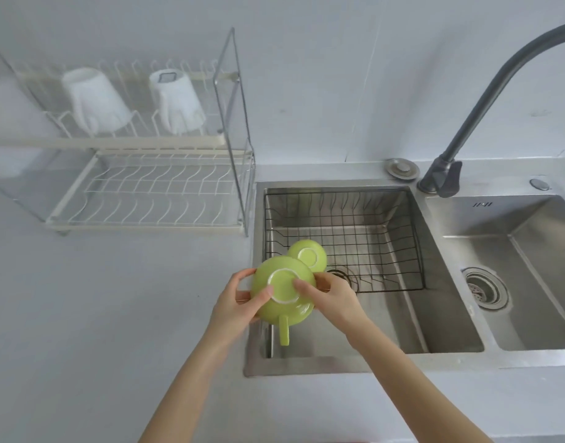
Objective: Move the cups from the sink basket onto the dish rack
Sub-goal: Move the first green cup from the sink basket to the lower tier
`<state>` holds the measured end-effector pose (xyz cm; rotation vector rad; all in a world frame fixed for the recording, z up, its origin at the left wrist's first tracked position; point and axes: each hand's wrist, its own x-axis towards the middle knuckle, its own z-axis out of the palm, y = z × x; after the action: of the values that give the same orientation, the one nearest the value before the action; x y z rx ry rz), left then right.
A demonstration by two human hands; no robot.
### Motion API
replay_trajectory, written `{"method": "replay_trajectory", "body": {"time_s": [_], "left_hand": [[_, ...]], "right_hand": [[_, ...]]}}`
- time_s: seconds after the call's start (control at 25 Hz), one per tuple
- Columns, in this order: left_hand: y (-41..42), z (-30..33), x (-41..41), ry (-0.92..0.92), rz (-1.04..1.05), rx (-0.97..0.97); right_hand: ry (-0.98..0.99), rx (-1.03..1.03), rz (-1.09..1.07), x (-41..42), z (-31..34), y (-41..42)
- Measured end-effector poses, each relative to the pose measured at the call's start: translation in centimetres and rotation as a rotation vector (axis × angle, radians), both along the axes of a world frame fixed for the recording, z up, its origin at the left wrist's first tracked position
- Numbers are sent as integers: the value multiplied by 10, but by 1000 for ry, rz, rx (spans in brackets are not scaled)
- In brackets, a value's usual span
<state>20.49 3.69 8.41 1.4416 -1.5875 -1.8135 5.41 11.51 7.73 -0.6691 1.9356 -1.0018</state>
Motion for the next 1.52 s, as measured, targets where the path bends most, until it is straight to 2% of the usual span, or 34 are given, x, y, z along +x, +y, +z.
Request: {"method": "replay_trajectory", "body": {"time_s": [0.44,0.72,1.04,1.52], "left_hand": [[-57,2,88,-67,-45,-54],[-97,8,108,-39,-27,-70],[-158,21,93,25,34,-133],[-254,10,23,-93,-2,-299]], "right_hand": [[12,-44,-100,93,12,-53],[32,-89,-121,121,22,-88],[148,-145,-112,122,35,-148],[157,-103,-218,80,31,-257]]}}
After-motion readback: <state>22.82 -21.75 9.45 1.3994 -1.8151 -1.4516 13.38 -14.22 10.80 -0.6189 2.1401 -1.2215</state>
